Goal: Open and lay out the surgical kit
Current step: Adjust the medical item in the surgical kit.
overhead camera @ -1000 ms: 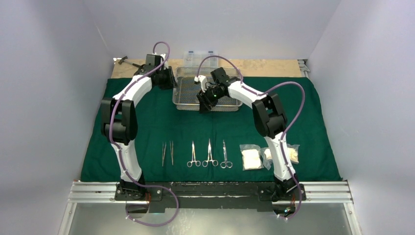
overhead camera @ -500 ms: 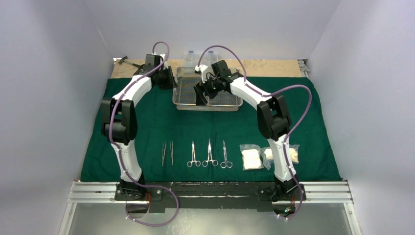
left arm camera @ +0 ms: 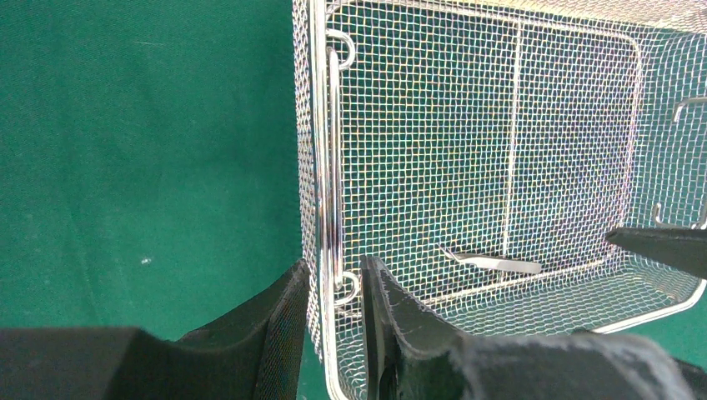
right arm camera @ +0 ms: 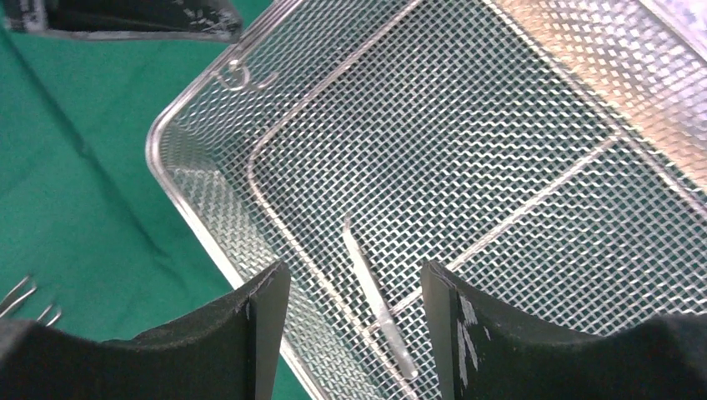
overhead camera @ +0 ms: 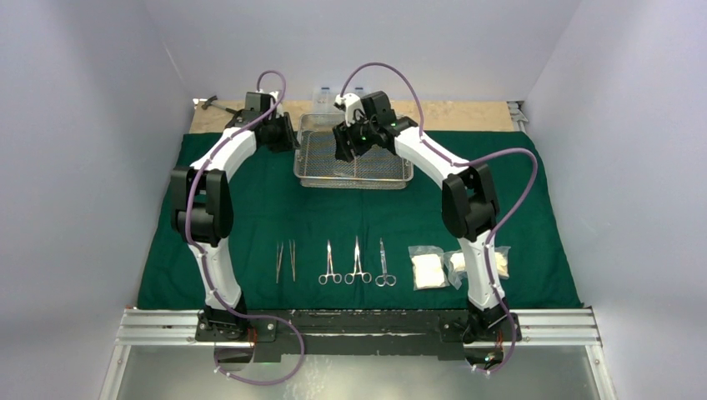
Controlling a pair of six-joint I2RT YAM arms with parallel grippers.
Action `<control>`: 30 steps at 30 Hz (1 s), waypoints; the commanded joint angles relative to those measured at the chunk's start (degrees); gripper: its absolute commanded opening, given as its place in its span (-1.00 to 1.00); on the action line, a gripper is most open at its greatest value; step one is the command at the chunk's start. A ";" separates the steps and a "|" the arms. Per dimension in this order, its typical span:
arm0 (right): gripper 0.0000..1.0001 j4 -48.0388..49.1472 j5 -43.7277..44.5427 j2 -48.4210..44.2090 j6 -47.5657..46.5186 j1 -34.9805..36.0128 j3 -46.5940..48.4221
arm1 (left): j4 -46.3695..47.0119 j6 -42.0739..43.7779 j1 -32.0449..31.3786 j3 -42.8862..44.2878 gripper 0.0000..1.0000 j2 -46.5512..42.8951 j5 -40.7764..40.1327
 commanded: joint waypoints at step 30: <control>0.12 -9.73 1.19 9.21 -25.21 2.54 7.86 | 0.04 -0.23 0.46 1.13 -0.45 -1.67 1.95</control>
